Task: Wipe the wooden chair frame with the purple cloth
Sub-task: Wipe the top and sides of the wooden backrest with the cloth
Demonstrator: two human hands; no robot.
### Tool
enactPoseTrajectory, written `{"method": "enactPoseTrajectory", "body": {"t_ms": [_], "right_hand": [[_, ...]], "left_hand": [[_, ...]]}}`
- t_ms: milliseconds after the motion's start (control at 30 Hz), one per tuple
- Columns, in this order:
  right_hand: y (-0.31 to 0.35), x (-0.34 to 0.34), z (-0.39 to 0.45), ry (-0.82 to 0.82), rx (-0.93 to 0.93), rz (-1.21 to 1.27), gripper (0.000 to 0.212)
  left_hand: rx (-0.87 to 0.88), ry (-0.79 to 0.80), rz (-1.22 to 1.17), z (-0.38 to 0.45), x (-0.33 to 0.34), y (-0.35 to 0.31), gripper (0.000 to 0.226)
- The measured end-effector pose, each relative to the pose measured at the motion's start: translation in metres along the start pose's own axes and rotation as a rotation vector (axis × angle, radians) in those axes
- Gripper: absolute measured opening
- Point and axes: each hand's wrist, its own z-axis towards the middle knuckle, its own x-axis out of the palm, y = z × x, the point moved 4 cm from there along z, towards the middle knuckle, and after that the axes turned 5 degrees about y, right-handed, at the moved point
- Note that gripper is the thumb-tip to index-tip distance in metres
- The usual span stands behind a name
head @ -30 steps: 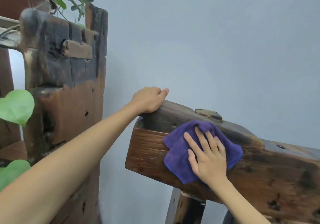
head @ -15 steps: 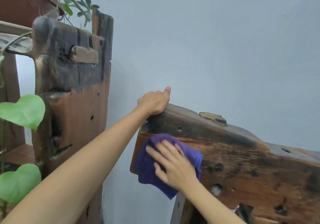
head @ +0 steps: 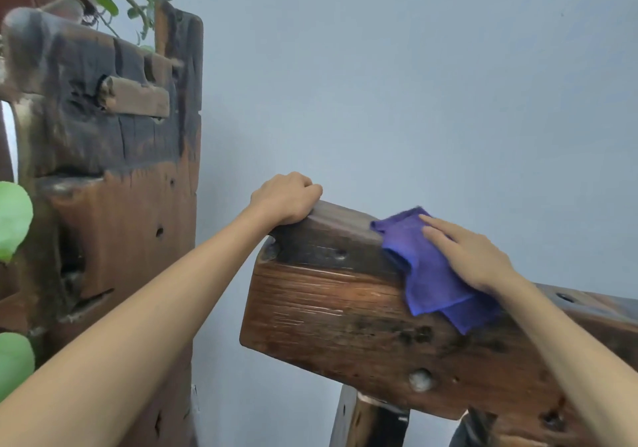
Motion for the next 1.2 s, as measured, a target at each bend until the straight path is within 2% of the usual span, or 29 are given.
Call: {"method": "enactPoseTrajectory", "body": {"t_ms": [67, 133, 300, 433, 500, 567, 667, 733, 800, 867, 967, 1033, 1100, 1200], "right_hand": [[-0.048, -0.009, -0.002, 0.054, 0.11, 0.039, 0.036], [-0.075, -0.012, -0.005, 0.065, 0.176, 0.1, 0.031], [-0.052, -0.005, -0.007, 0.018, 0.26, 0.034, 0.04], [0.001, 0.003, -0.016, -0.072, 0.185, -0.074, 0.035], [0.025, 0.011, -0.023, -0.129, 0.141, -0.084, 0.051], [0.042, 0.023, -0.035, -0.202, 0.052, -0.141, 0.063], [0.043, 0.034, -0.057, -0.291, -0.161, -0.188, 0.072], [0.021, 0.031, -0.067, -0.315, -0.227, -0.165, 0.071], [-0.012, 0.022, -0.072, -0.331, -0.217, -0.132, 0.068], [-0.053, 0.011, -0.076, -0.3, -0.137, -0.114, 0.068], [-0.131, -0.011, -0.075, -0.199, 0.049, -0.221, 0.076], [-0.188, -0.034, -0.062, -0.054, 0.176, -0.277, 0.074], [-0.23, -0.055, -0.041, 0.119, 0.318, -0.268, 0.061], [-0.24, -0.057, -0.009, 0.321, 0.41, -0.235, 0.05]], "left_hand": [[0.005, -0.01, 0.037, -0.001, 0.001, -0.001, 0.032], [0.009, -0.028, 0.082, 0.0, 0.002, -0.003, 0.032], [-0.051, -0.084, 0.193, -0.003, 0.003, -0.013, 0.027], [-0.112, -0.101, 0.287, -0.005, 0.004, -0.028, 0.019], [-0.079, -0.144, 0.343, -0.005, 0.018, -0.051, 0.015], [0.023, -0.075, 0.313, -0.004, 0.047, -0.088, 0.032], [0.075, 0.153, 0.241, -0.005, 0.091, -0.133, 0.053], [0.064, 0.176, 0.257, -0.002, 0.099, -0.142, 0.061], [0.07, 0.184, 0.29, 0.0, 0.101, -0.136, 0.069], [0.088, 0.184, 0.303, 0.003, 0.101, -0.131, 0.071], [0.099, 0.173, 0.39, 0.007, 0.103, -0.133, 0.059], [0.07, 0.171, 0.42, 0.008, 0.106, -0.133, 0.055], [0.042, 0.135, 0.436, 0.008, 0.107, -0.135, 0.052], [-0.045, 0.041, 0.452, 0.005, 0.113, -0.145, 0.048]]}}
